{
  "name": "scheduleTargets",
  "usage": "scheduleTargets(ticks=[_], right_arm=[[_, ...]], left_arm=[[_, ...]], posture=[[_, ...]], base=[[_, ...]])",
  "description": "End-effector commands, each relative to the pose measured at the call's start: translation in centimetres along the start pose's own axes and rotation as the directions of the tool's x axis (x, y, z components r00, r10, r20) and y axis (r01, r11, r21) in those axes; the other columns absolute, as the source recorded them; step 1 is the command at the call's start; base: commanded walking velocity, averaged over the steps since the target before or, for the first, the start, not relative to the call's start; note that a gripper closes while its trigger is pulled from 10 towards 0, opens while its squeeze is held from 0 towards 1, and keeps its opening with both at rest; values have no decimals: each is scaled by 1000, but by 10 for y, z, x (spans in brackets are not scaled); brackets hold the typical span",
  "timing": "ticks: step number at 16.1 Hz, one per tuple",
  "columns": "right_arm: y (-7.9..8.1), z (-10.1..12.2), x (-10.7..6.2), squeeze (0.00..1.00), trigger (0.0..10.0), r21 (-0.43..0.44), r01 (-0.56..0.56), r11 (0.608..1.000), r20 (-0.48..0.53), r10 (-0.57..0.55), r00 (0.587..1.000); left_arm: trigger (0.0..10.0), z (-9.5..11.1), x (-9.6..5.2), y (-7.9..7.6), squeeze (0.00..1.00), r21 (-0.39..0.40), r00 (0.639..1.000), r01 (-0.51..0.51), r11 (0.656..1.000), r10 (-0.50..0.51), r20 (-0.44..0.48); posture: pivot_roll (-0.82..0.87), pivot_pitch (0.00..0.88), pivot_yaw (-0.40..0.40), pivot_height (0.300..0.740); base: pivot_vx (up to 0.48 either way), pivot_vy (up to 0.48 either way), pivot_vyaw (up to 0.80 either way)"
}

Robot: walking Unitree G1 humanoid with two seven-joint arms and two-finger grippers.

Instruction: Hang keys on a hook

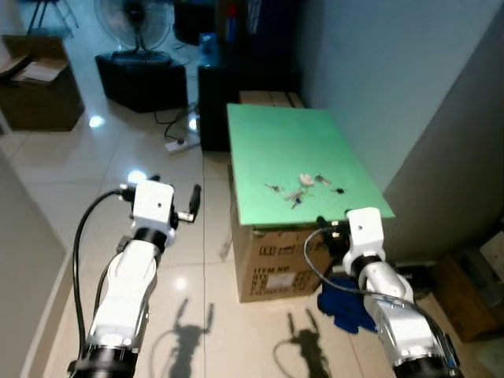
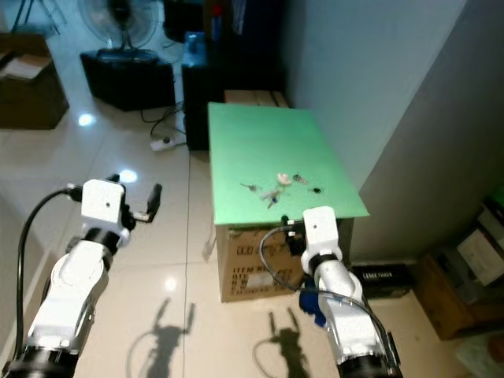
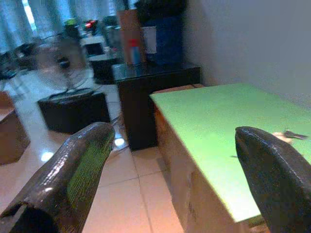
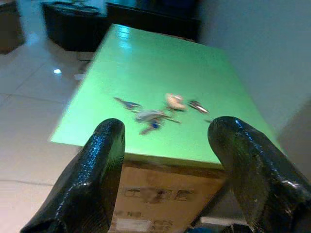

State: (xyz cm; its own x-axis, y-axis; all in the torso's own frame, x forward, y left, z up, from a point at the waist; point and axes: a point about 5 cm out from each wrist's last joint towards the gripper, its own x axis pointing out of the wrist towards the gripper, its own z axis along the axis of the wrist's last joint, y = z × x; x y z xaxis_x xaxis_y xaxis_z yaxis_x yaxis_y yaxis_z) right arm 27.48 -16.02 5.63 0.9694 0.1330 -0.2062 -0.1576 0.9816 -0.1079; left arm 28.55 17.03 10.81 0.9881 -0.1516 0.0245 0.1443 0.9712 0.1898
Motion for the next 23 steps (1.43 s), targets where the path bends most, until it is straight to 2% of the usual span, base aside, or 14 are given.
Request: scheduleTargets(ticks=[1, 8, 12, 15, 23], right_arm=[[-12, -1, 0, 0, 10000, -8, 48, 999, -8, -48, 999], [-6, -2, 1, 0, 10000, 11, 71, 997, 7, -71, 997], [-1, -6, -4, 0, 10000, 12, 68, 998, 0, -68, 998], [2, -4, -5, 0, 10000, -5, 40, 999, 9, -40, 999], [-3, 2, -5, 0, 10000, -41, 23, 999, 26, -22, 999]], left_arm=[[10000, 5, 4, -9, 0, 0, 999, 40, 999, -40, 13], [10000, 7, 3, 4, 0, 28, 999, 39, 999, -39, -1], [10000, 5, -1, 3, 0, 27, 998, 60, 998, -60, -14], [10000, 2, -2, 3, 0, -4, 999, 48, 999, -48, -23], [10000, -1, 0, -6, 0, -32, 998, 63, 997, -64, -24]], posture=[[-75, 0, -50, 740], [-57, 0, 6, 740], [-61, 0, 23, 740], [-72, 0, 16, 740], [-102, 0, 6, 740]], base=[[349, 0, 0], [356, 0, 0], [348, 0, 0], [347, 0, 0], [346, 0, 58]])
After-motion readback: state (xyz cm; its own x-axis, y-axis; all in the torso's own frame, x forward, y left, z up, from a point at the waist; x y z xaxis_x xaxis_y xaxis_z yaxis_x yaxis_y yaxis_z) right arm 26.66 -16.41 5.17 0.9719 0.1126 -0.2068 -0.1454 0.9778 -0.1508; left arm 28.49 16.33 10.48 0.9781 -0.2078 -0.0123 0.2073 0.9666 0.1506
